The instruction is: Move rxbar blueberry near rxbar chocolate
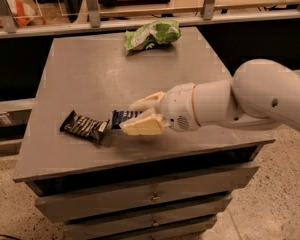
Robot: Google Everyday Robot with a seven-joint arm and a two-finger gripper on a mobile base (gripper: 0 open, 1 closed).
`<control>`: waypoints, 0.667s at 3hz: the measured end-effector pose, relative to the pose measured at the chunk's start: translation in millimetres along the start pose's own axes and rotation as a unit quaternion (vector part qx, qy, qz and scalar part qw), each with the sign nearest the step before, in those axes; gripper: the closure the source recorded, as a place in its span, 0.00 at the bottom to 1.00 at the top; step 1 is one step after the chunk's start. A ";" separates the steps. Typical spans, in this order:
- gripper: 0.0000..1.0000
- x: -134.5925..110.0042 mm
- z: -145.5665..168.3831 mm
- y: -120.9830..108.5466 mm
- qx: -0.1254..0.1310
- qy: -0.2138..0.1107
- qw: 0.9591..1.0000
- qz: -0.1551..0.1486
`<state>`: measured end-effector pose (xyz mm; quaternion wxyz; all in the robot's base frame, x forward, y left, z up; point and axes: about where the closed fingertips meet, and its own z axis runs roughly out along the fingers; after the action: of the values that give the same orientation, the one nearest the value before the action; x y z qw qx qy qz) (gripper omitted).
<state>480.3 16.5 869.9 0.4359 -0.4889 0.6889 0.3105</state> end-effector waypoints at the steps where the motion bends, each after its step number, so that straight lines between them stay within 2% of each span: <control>1: 1.00 6.7 16.2 -0.3 0.008 0.002 1.000 -0.018; 2: 1.00 10.8 25.3 -8.0 0.026 0.001 0.999 -0.022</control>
Offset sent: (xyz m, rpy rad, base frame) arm 0.0278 0.0140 -0.0316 -0.0242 -0.0822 -0.0738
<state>493.8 31.1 849.3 0.4547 -0.4926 0.6861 0.2827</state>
